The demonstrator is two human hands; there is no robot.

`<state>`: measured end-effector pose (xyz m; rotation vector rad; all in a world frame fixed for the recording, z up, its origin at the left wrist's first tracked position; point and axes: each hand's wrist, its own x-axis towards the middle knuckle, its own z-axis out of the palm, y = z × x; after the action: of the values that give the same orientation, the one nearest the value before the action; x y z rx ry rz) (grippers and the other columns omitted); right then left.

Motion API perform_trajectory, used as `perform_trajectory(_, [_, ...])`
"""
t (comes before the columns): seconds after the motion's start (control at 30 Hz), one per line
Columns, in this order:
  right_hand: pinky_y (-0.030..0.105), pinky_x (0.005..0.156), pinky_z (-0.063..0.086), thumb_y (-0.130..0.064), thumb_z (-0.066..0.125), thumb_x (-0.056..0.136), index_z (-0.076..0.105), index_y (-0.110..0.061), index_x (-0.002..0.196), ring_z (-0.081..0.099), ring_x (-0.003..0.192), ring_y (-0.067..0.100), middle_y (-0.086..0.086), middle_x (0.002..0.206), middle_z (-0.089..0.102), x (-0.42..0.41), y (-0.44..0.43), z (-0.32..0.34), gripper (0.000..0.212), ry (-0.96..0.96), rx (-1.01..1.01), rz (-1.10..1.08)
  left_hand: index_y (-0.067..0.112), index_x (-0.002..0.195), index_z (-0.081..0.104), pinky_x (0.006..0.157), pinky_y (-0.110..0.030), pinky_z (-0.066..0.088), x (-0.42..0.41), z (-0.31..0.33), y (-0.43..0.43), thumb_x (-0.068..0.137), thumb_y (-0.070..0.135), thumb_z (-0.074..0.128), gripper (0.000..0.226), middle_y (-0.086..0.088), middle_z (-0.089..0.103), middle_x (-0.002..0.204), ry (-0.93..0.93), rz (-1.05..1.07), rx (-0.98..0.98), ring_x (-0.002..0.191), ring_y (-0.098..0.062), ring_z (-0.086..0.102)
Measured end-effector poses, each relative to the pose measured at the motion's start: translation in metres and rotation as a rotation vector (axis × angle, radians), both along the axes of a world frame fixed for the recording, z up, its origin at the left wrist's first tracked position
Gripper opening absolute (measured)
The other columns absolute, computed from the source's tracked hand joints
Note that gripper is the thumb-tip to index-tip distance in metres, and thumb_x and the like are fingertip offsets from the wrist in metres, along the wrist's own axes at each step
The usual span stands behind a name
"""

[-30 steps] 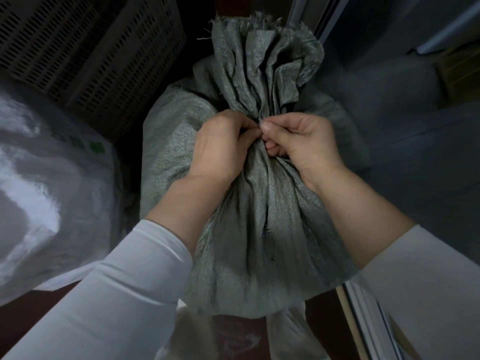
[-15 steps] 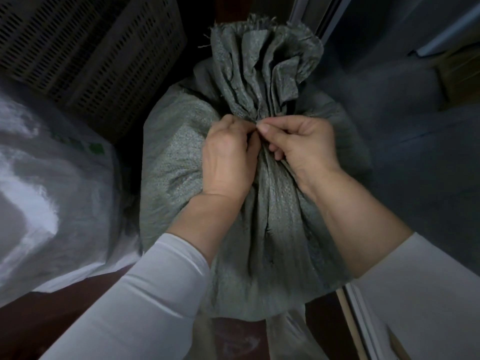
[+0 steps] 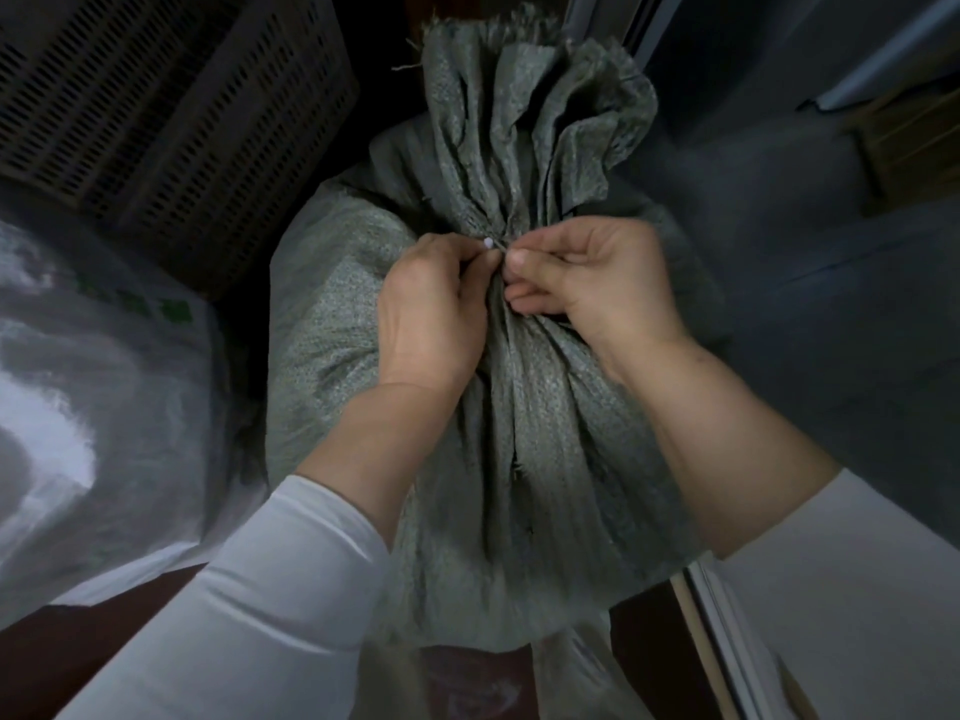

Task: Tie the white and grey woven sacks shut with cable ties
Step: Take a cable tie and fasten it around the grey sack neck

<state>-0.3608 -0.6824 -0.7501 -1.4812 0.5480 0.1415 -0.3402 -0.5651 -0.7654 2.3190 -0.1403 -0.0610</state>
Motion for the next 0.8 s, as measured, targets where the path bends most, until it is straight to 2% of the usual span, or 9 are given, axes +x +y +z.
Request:
perform_trajectory(0.1, [0.016,0.048,0.051,0.003,0.059,0.086,0.06,-0.012,0.073,0.059,0.044,0.003,0.006,0.062,0.061,0.003,0.001,0.001,0.02,0.003,-0.082,0.05,0.008,0.1,0.069,0.08,-0.03,0.04,0.0,0.0,-0.001,0.091,0.025,0.057,0.023,-0.01,0.069,0.103,0.02,0.021,-0.014,0.098,-0.026,0.062])
perform_trajectory(0.33, [0.015,0.044,0.05,0.002,0.059,0.086,0.058,-0.016,0.067,0.056,0.039,0.002,0.003,0.057,0.059,0.006,0.005,-0.002,0.027,0.011,-0.137,0.035,0.007,0.097,0.07,0.078,-0.033,0.043,-0.001,-0.003,0.0,0.089,0.026,0.06,0.023,-0.011,0.069,0.099,-0.017,0.033,-0.013,0.095,-0.027,0.063])
perform_trajectory(0.6, [0.019,0.047,0.052,0.0,0.059,0.085,0.057,-0.019,0.064,0.057,0.04,0.003,0.002,0.054,0.059,0.007,0.007,-0.004,0.028,0.033,-0.22,0.026,0.007,0.094,0.071,0.077,-0.034,0.045,-0.002,-0.005,0.001,0.087,0.025,0.062,0.021,-0.011,0.069,0.096,-0.063,0.03,-0.022,0.092,-0.027,0.063])
perform_trajectory(0.8, [0.023,0.05,0.054,-0.004,0.06,0.084,0.057,-0.022,0.063,0.058,0.041,0.004,0.001,0.054,0.06,0.007,0.006,-0.007,0.028,0.053,-0.29,0.054,0.005,0.083,0.072,0.067,-0.03,0.04,-0.004,-0.011,0.001,0.079,0.021,0.063,0.018,-0.014,0.068,0.083,-0.141,0.001,-0.015,0.079,-0.028,0.065])
